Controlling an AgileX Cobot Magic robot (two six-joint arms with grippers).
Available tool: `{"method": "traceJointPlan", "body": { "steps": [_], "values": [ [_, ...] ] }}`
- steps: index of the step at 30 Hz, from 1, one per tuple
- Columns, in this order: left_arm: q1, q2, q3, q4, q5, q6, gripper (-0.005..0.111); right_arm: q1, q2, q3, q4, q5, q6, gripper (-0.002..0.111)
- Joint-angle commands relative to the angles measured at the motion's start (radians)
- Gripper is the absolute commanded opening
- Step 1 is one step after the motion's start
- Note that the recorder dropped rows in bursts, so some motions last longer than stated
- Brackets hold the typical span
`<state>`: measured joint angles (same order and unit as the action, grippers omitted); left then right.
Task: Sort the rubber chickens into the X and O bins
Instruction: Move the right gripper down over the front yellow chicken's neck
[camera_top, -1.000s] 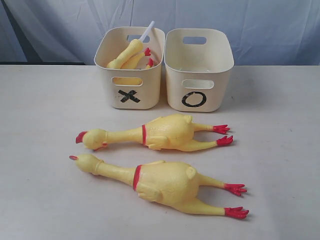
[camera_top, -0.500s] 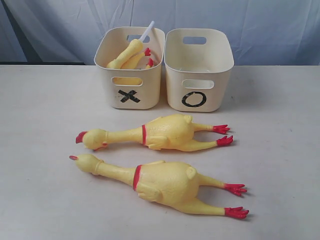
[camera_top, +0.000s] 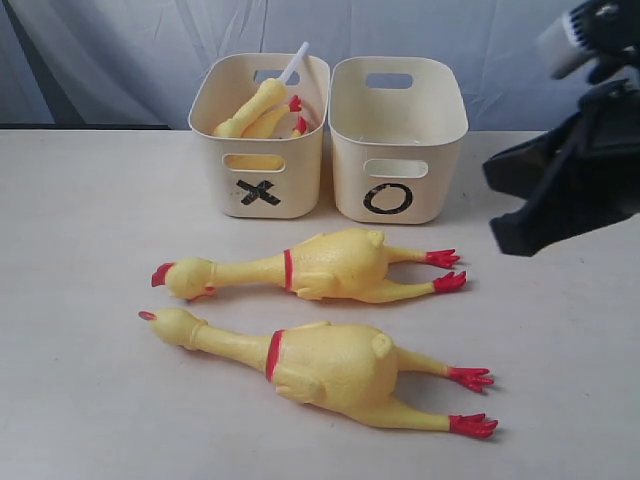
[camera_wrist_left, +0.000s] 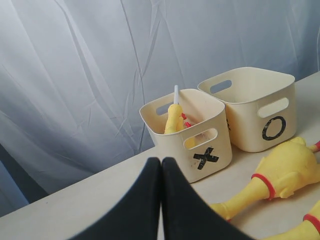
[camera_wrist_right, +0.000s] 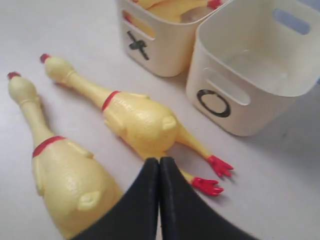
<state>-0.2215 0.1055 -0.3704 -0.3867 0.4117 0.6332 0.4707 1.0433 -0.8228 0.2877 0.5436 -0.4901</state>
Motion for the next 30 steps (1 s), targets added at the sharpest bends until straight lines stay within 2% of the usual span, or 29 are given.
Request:
{"method": "traceJointPlan", "body": {
  "steps": [1, 5, 13, 25, 27, 30],
  "values": [
    [0.002, -0.006, 0.003, -0.005, 0.005, -0.009, 0.000, 0.082, 0.113, -0.042, -0.006, 0.051, -0.026, 0.000],
    [0.002, -0.006, 0.003, -0.005, 0.005, -0.009, 0.000, 0.160, 0.208, -0.074, -0.001, 0.092, -0.123, 0.000],
    [0.002, -0.006, 0.003, -0.005, 0.007, -0.009, 0.000, 0.277, 0.388, -0.171, 0.055, 0.101, -0.157, 0.000],
    [0.002, -0.006, 0.003, -0.005, 0.007, -0.009, 0.000, 0.388, 0.630, -0.343, 0.051, 0.069, -0.170, 0.000],
    [0.002, -0.006, 0.003, -0.005, 0.007, -0.009, 0.000, 0.405, 0.672, -0.372, 0.053, 0.053, -0.170, 0.002],
    [0.002, -0.006, 0.003, -0.005, 0.007, -0.009, 0.000, 0.418, 0.722, -0.395, 0.053, 0.027, -0.170, 0.015]
  ]
}}
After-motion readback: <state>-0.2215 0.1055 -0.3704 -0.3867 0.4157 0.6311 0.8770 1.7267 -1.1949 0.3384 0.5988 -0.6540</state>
